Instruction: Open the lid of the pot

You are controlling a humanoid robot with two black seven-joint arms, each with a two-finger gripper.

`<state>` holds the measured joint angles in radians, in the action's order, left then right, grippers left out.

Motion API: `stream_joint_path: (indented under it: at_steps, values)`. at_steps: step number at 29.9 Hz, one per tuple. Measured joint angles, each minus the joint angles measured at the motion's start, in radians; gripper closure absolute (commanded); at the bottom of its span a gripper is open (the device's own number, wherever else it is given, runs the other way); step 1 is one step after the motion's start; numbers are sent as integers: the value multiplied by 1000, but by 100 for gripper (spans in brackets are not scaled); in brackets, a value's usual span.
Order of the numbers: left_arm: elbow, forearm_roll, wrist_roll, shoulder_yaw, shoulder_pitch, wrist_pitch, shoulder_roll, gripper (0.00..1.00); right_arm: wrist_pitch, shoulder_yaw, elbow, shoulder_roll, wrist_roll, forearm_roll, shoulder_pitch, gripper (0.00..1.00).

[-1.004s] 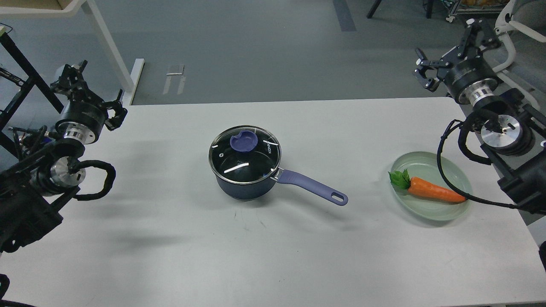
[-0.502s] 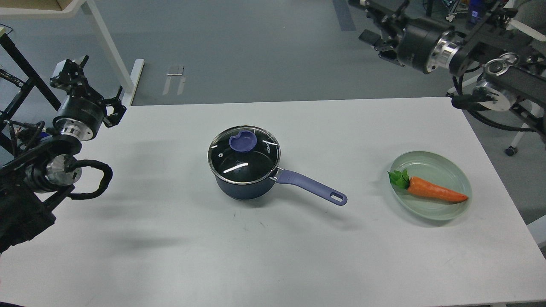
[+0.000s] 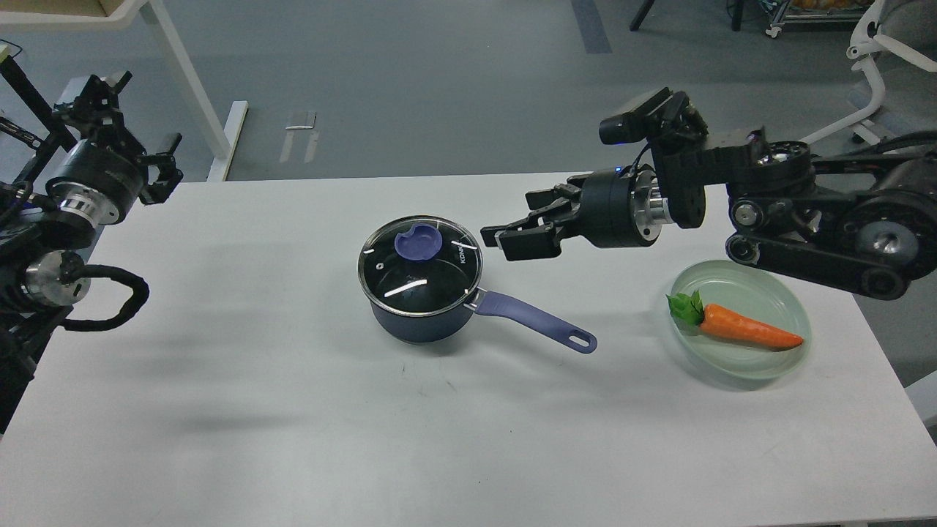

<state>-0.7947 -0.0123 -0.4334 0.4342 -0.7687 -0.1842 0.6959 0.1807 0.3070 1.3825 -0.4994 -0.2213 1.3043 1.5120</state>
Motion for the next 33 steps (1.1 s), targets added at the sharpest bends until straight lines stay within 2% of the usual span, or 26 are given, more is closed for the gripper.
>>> stream_joint_path:
  at_steps: [4, 6, 10, 20, 25, 30, 33]
  values:
    - [-43, 4, 1, -2, -4, 1, 26, 1, 14, 94, 3, 27, 3, 38, 24, 10]
    - [-68, 6, 2, -3, -5, 2, 37, 1, 17, 130, 3, 40, 4, 66, 26, 21]
    - [-83, 6, 2, -3, -5, 5, 40, 1, 19, 156, 2, 53, 7, 86, 14, 27]
    - [-113, 34, 1, -3, -3, 11, 35, 1, 19, 190, -1, 62, 24, 90, -32, 28]
    - [-133, 104, 1, -6, -5, 15, 33, 1, 19, 190, -3, 61, 25, 90, -50, 40]
    - [-185, 284, 1, -39, -41, 39, 31, 1, 19, 189, -5, 62, 26, 90, -51, 56]
    - [-202, 443, 0, -65, -71, 46, 23, 1, 19, 188, -4, 62, 28, 90, -48, 59]
